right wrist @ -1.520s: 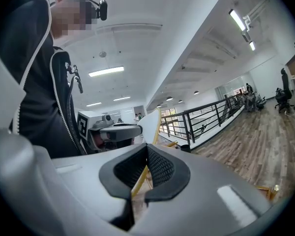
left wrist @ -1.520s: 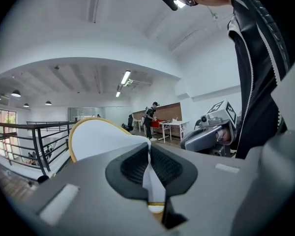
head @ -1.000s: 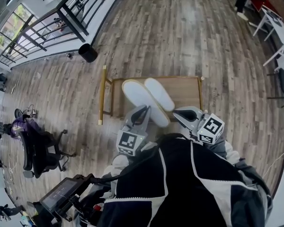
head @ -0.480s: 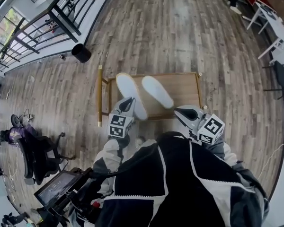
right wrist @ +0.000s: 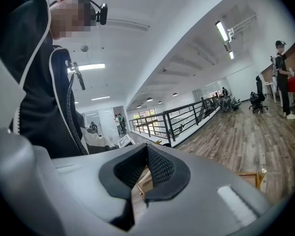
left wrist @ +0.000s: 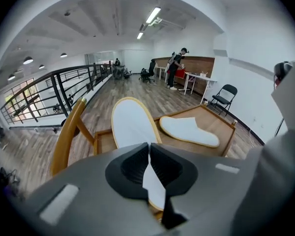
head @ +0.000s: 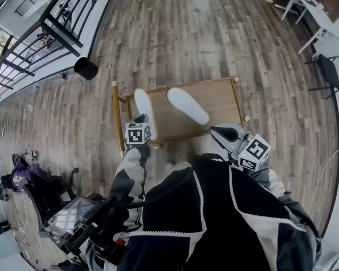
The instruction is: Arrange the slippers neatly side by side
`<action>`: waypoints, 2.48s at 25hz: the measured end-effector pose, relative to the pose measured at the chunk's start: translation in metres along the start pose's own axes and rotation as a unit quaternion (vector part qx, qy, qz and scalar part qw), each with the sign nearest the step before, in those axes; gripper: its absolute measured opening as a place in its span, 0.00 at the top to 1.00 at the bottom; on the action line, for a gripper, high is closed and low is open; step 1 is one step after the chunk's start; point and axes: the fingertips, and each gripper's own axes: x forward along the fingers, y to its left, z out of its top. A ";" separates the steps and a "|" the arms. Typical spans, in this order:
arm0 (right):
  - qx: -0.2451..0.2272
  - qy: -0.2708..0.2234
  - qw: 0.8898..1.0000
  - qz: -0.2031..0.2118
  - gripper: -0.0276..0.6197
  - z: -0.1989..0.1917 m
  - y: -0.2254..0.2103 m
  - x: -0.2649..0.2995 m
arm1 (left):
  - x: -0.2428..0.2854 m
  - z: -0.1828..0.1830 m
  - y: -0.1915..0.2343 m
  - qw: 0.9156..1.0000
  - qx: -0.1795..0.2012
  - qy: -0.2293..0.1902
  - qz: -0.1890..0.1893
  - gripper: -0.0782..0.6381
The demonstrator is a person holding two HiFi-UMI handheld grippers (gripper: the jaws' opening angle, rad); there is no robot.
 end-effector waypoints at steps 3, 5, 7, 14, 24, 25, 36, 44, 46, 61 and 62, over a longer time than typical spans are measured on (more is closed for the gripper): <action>0.004 0.002 1.000 -0.007 0.95 0.001 -0.002 0.002 | 0.024 -0.010 0.014 0.999 -0.026 0.033 0.007 0.85; 0.007 0.007 1.000 -0.011 0.95 -0.001 -0.001 -0.002 | 0.036 -0.016 0.015 0.998 -0.030 0.050 0.011 0.85; 0.010 0.014 1.000 -0.015 0.95 -0.005 0.000 -0.008 | 0.045 -0.027 0.012 0.997 -0.025 0.070 0.013 0.85; 0.012 0.015 1.000 -0.024 0.95 -0.010 -0.004 -0.007 | 0.066 -0.035 0.020 0.993 0.014 0.115 0.017 0.85; 0.011 0.032 0.999 -0.031 0.95 -0.008 -0.004 -0.009 | 0.085 -0.050 -0.002 0.990 0.027 0.139 -0.012 0.85; 0.012 0.033 0.999 -0.031 0.95 -0.008 -0.004 -0.008 | 0.087 -0.050 -0.001 0.990 0.026 0.137 -0.011 0.85; 0.013 0.034 0.999 -0.024 0.95 -0.009 -0.003 -0.007 | 0.082 -0.046 0.003 0.992 -0.004 0.123 -0.004 0.67; 0.013 0.029 0.999 -0.008 0.95 -0.011 -0.002 0.003 | 0.058 -0.007 -0.018 0.998 0.003 0.057 -0.030 0.66; 0.014 0.030 0.999 -0.003 0.95 -0.010 -0.001 0.008 | 0.037 0.023 -0.031 0.999 0.038 0.010 -0.036 0.70; -0.026 0.012 0.998 0.052 0.95 0.018 0.003 0.045 | -0.150 0.160 -0.161 0.938 0.099 -0.294 -0.154 0.87; -0.031 0.010 0.998 0.054 0.95 0.021 0.005 0.047 | -0.157 0.160 -0.162 0.937 0.101 -0.298 -0.154 0.87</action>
